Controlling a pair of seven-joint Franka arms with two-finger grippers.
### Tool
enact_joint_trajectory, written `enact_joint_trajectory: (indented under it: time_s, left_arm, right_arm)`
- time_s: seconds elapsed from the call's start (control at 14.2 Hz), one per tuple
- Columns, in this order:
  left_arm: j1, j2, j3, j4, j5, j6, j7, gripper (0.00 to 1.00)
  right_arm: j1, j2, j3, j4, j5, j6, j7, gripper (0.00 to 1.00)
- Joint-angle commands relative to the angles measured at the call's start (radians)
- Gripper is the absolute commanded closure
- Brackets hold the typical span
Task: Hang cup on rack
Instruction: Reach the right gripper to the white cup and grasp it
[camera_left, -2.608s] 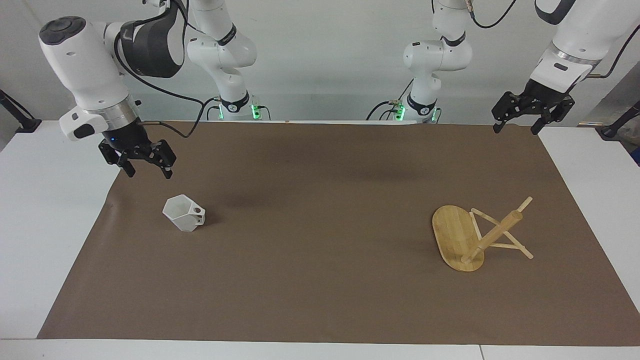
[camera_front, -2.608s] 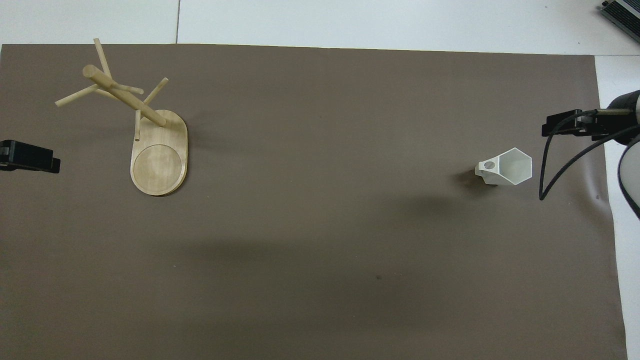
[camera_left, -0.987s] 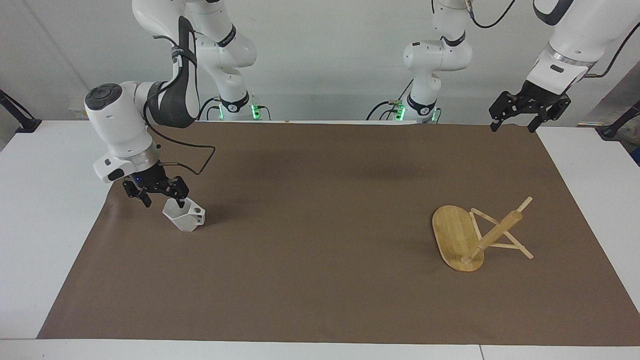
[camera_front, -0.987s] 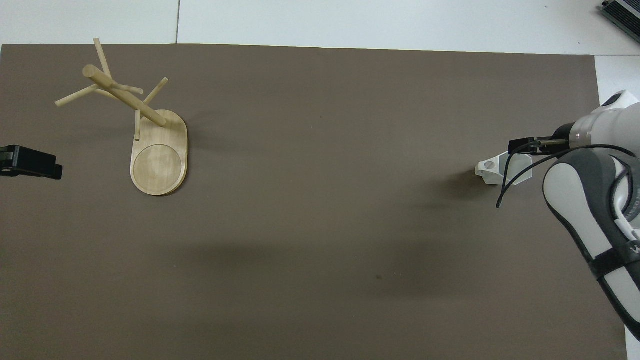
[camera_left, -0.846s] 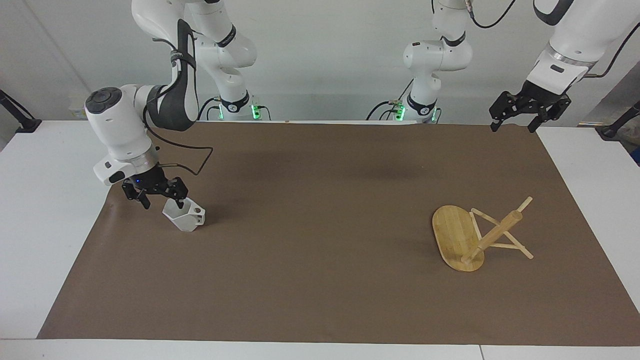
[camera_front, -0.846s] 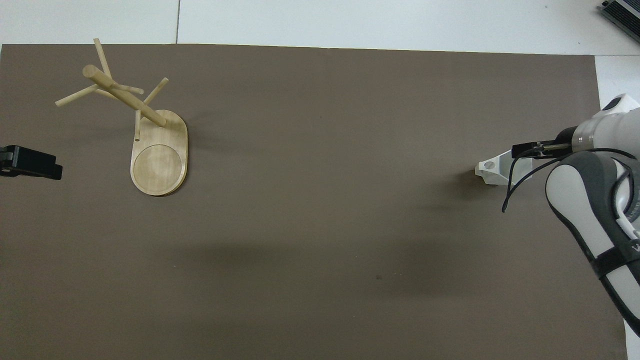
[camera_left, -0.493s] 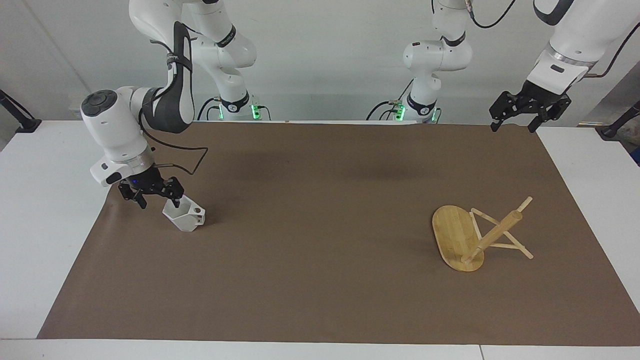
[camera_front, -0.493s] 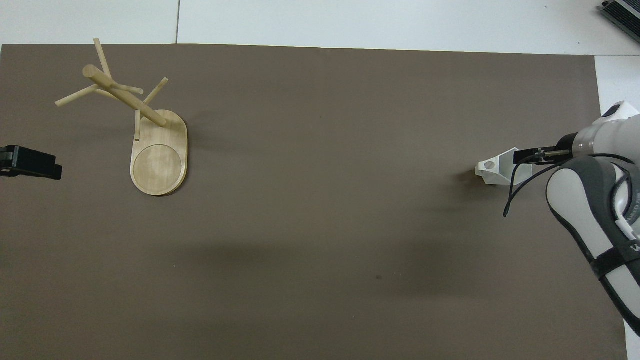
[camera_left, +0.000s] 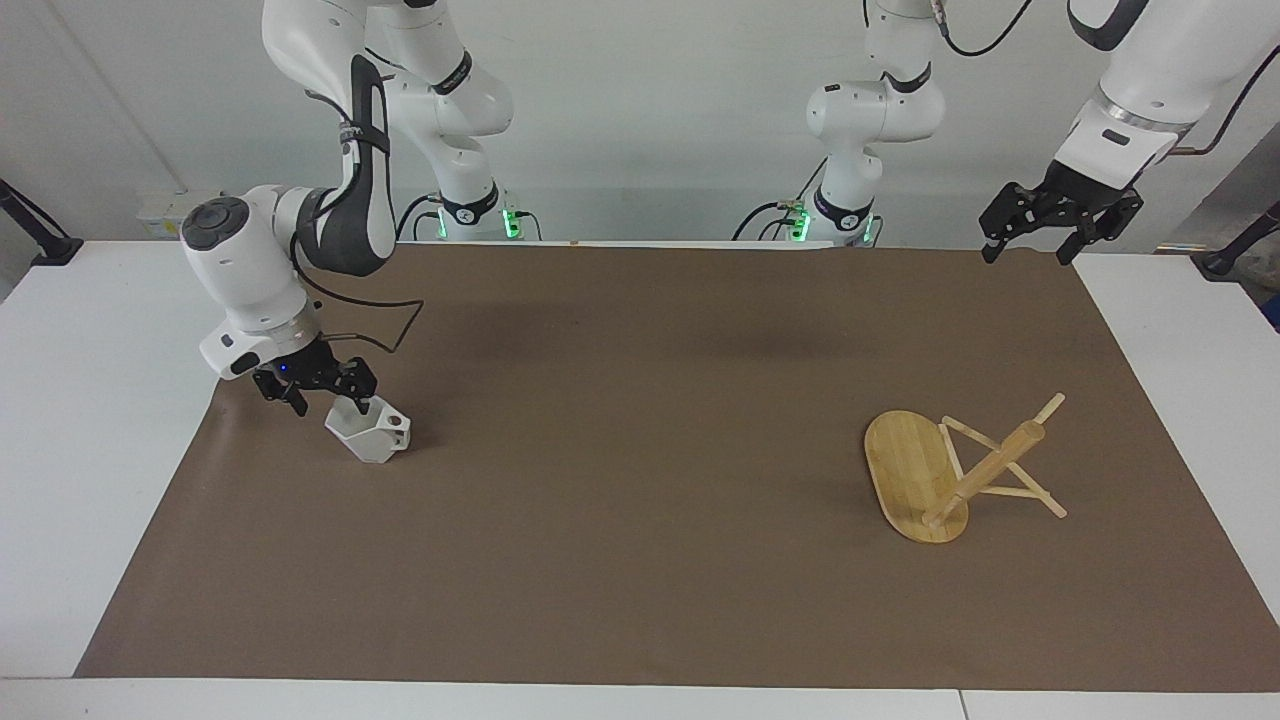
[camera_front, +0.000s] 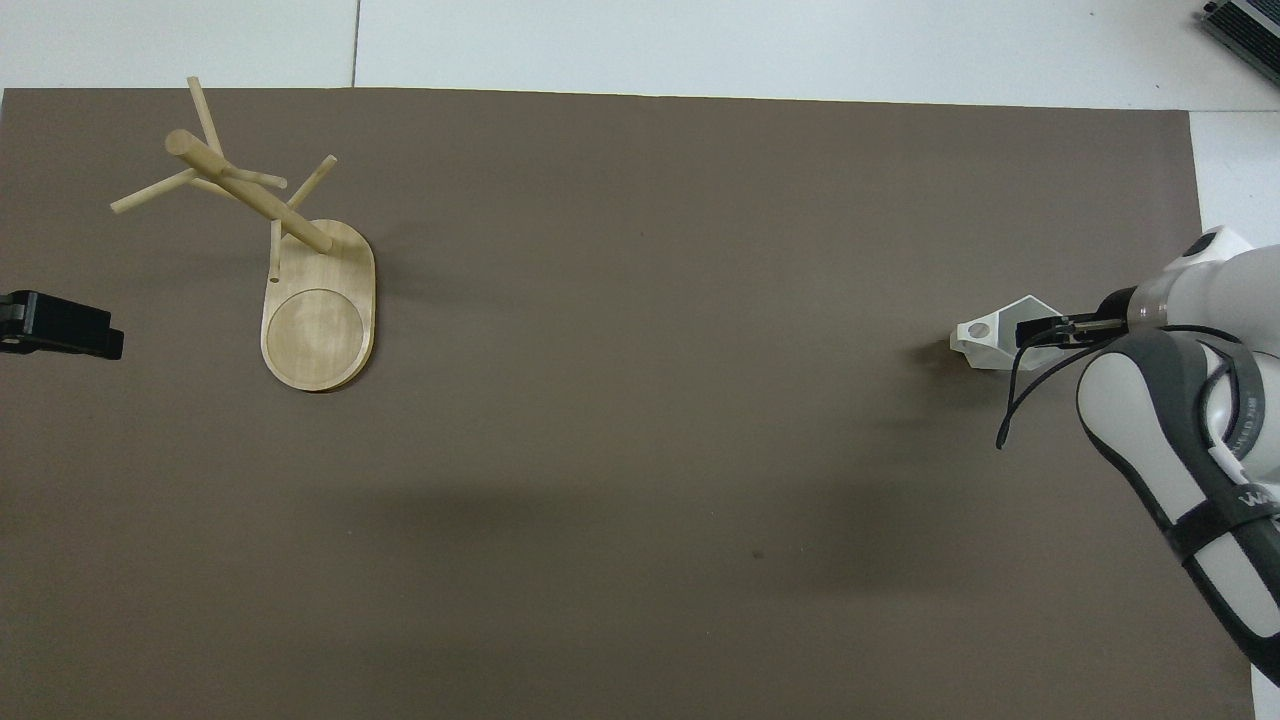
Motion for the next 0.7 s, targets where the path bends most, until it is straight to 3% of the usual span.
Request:
enact_joint_trajectory:
  time_s: [0.0,0.21,0.63]
  left_arm:
    - [0.007,-0.014,-0.004,-0.008,0.018,-0.016,-0.01,0.0]
    - [0.007,-0.019,-0.004,-0.016,0.018,-0.016,-0.011,0.0]
    - [0.007,-0.019,-0.004,-0.016,0.018,-0.016,-0.01,0.0]
  right_arm:
    - [-0.013,-0.011,0.009,-0.018,0.021,0.022,-0.023,0.28]
    - [-0.011,-0.01,0.009,-0.017,0.025,0.022,-0.017,0.44]
    - [0.001,-0.002,0.012,-0.003,0.025,0.024,0.014,0.88]
